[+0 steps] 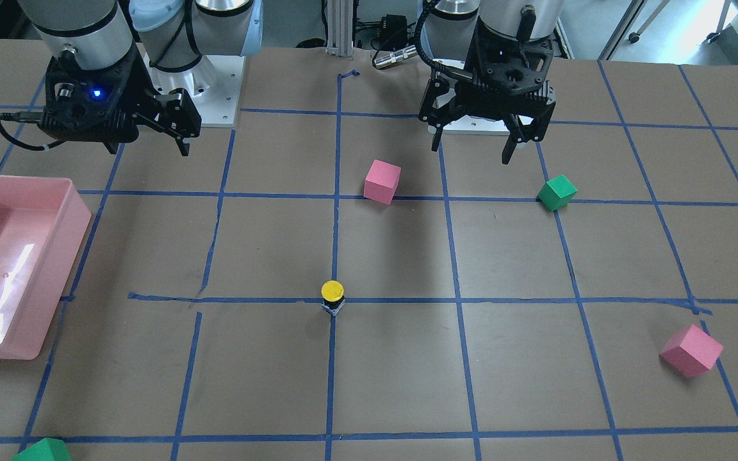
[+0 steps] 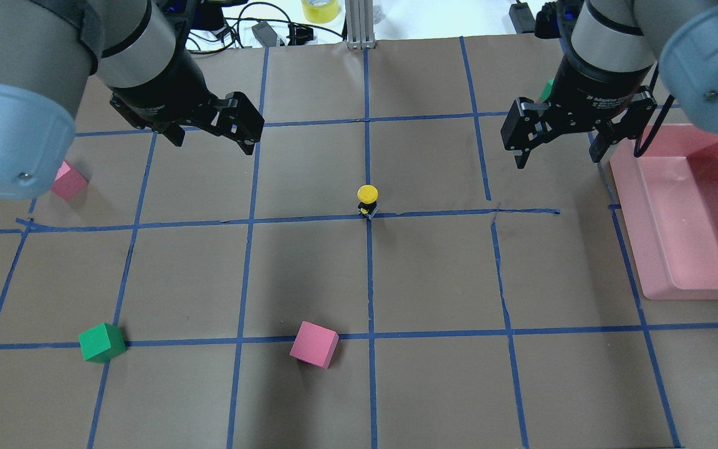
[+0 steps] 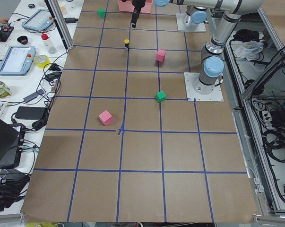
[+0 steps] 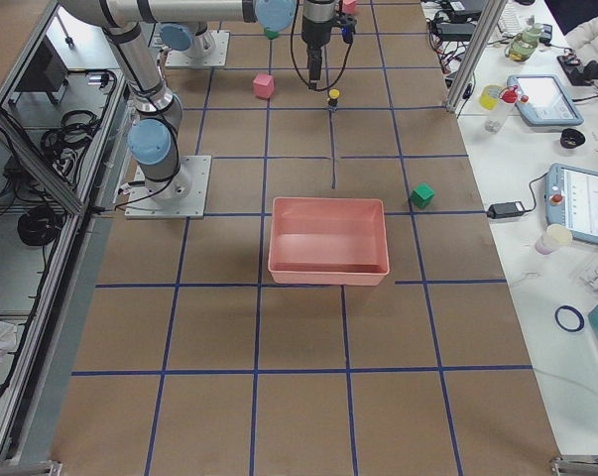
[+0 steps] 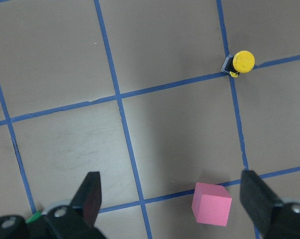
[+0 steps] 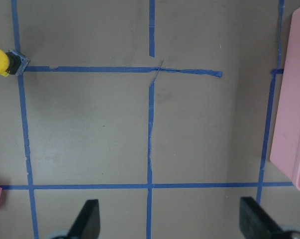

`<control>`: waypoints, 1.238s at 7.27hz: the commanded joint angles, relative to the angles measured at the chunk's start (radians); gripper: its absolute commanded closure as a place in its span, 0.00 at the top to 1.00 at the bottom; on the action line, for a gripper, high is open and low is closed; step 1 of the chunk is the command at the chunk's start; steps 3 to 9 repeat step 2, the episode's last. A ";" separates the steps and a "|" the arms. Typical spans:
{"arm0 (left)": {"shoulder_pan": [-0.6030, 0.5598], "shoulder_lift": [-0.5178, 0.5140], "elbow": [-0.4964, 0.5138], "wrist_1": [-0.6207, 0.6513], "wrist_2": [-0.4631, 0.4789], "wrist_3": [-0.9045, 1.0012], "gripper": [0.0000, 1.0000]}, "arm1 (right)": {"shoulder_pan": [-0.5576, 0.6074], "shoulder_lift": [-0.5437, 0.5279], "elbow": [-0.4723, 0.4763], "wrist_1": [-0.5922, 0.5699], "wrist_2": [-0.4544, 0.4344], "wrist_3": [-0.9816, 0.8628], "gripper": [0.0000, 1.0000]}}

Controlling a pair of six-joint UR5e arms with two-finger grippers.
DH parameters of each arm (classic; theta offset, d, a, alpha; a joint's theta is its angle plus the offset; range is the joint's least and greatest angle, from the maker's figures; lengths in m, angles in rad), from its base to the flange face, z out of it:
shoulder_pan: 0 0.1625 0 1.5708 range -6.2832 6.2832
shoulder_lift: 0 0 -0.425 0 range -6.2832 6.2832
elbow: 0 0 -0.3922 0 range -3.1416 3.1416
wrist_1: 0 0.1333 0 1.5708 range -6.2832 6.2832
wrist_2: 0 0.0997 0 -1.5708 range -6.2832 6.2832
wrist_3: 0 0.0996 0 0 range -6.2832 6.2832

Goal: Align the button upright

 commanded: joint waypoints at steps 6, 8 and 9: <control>0.003 0.001 -0.002 0.012 0.002 -0.001 1.00 | 0.001 0.000 0.001 0.000 0.000 -0.002 1.00; 0.003 0.001 -0.002 0.012 0.002 -0.001 1.00 | 0.001 0.000 0.001 0.000 0.000 -0.002 1.00; 0.003 0.001 -0.002 0.012 0.002 -0.001 1.00 | 0.001 0.000 0.001 0.000 0.000 -0.002 1.00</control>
